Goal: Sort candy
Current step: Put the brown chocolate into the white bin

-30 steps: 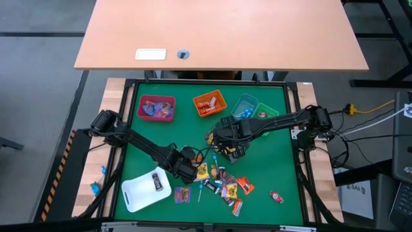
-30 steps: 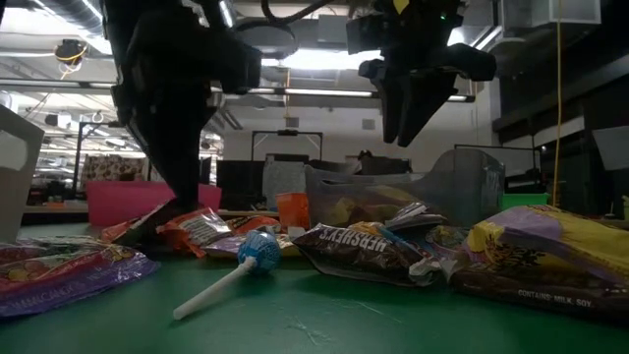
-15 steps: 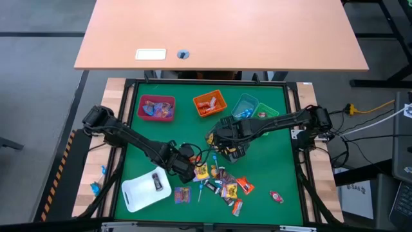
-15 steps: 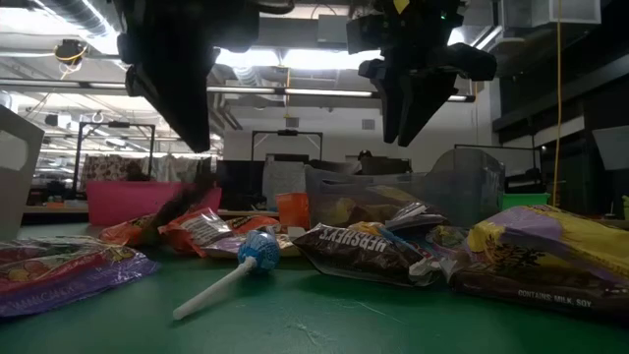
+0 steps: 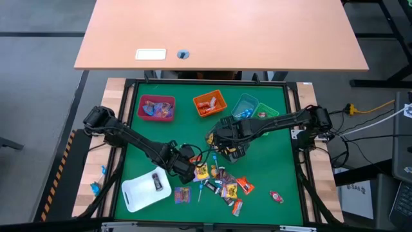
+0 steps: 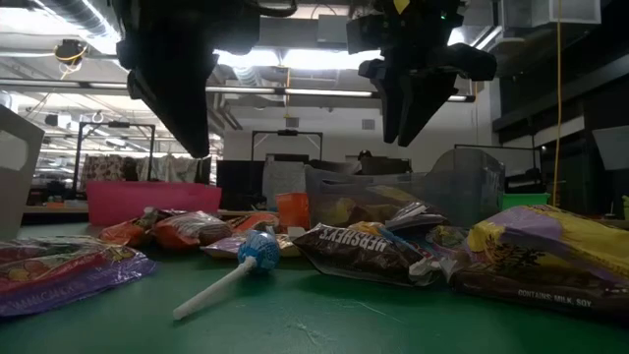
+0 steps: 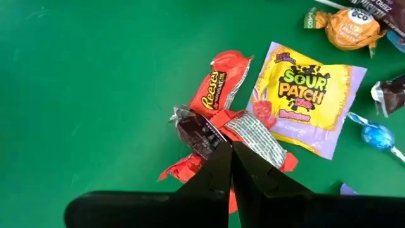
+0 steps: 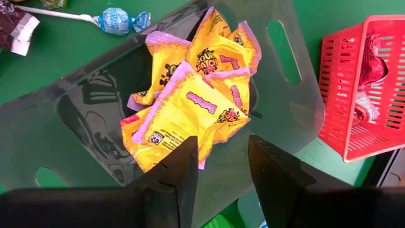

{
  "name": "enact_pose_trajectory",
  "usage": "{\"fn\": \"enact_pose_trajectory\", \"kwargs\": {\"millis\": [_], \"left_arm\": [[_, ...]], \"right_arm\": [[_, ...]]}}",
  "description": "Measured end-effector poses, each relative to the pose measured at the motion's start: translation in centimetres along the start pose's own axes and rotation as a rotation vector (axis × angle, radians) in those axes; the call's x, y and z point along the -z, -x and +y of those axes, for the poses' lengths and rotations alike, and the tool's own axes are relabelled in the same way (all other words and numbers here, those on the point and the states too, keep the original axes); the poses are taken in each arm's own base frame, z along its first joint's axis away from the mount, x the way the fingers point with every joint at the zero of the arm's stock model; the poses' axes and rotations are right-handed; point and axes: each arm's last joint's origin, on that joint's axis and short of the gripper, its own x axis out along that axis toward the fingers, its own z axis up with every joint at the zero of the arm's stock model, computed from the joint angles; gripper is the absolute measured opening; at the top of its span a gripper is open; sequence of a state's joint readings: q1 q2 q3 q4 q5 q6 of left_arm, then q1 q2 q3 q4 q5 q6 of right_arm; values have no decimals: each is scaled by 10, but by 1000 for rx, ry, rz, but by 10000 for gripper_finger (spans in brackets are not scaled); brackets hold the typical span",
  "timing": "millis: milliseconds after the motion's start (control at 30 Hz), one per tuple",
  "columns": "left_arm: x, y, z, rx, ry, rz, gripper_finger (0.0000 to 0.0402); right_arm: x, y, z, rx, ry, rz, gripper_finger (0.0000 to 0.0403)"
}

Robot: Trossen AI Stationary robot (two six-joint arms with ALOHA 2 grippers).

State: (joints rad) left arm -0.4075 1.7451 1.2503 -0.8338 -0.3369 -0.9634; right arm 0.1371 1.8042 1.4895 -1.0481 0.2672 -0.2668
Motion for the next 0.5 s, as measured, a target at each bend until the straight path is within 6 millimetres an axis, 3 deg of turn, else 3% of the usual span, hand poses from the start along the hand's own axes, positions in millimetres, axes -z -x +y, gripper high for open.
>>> {"fn": "enact_pose_trajectory", "kwargs": {"millis": [233,500], "left_arm": [[-9,-6,7,-21,28,-2,62],[-4,-38,2,-86,11,72,118]], "right_arm": [[0,0,0,0,0,0,138],[6,0,2,-17,9,65,138]]}}
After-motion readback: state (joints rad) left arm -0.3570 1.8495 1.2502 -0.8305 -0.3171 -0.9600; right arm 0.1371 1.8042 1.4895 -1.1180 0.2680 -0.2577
